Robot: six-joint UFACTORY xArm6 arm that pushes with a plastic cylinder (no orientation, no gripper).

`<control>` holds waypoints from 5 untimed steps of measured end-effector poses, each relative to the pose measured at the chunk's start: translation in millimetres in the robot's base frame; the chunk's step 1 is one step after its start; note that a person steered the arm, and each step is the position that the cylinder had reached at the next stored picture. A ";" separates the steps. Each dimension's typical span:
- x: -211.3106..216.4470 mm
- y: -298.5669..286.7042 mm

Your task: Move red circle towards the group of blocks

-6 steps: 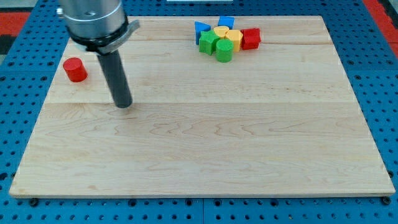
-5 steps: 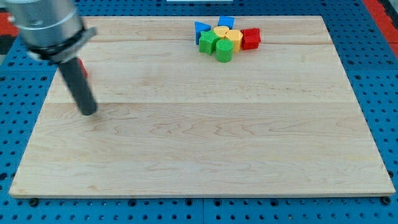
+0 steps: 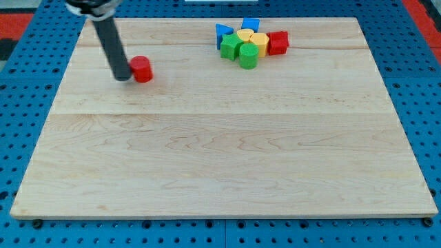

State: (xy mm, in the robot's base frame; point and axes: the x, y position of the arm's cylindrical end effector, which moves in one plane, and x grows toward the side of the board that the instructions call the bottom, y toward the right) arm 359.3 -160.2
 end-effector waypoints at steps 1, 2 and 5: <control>0.0 43.6; 6.4 81.5; 11.4 79.1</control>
